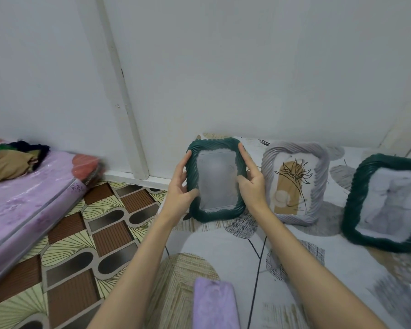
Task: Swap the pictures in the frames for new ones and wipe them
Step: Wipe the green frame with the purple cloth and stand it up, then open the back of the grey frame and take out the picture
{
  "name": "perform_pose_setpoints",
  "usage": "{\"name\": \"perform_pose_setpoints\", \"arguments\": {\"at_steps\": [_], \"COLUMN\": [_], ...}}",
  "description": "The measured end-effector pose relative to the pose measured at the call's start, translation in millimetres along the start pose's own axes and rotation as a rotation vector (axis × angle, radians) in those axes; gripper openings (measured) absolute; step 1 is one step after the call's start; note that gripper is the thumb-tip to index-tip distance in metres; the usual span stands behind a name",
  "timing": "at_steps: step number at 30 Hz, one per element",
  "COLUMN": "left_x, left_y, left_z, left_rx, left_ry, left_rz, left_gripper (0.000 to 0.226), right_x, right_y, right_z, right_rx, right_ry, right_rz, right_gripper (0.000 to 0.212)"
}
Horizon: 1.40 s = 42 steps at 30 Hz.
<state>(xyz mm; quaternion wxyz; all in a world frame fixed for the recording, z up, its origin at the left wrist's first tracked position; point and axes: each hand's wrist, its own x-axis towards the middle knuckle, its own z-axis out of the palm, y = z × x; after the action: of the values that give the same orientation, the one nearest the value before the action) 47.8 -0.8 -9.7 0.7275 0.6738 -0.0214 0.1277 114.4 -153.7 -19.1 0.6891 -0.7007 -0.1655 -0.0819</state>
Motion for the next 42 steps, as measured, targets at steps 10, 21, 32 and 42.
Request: {"name": "perform_pose_setpoints", "arguments": {"at_steps": [10,21,32,42], "left_x": [-3.2,-11.0,-15.2,11.4], "left_y": [1.5,15.8,9.3,-20.0], "left_z": [-6.0,-3.5,106.2,139.2], "left_rx": [0.056,0.412,0.475,0.45], "left_ry": [0.024,0.16,-0.137,-0.171], "left_rz": [-0.025,0.126,0.335,0.179], "left_gripper": [0.09,0.079,0.075,0.096], "right_x": [-7.4,-29.3,-57.7,-46.4], "right_y": [-10.0,-47.1,-45.8,-22.6], "right_z": [-0.5,-9.6,-118.9,-157.8], "right_rx": [-0.09,-0.333,-0.526,-0.538], "right_ry": [0.003,0.002,0.165,0.087], "right_rz": [-0.006,-0.177,-0.212,0.004], "right_gripper": [0.083,0.083,0.075,0.079]}}
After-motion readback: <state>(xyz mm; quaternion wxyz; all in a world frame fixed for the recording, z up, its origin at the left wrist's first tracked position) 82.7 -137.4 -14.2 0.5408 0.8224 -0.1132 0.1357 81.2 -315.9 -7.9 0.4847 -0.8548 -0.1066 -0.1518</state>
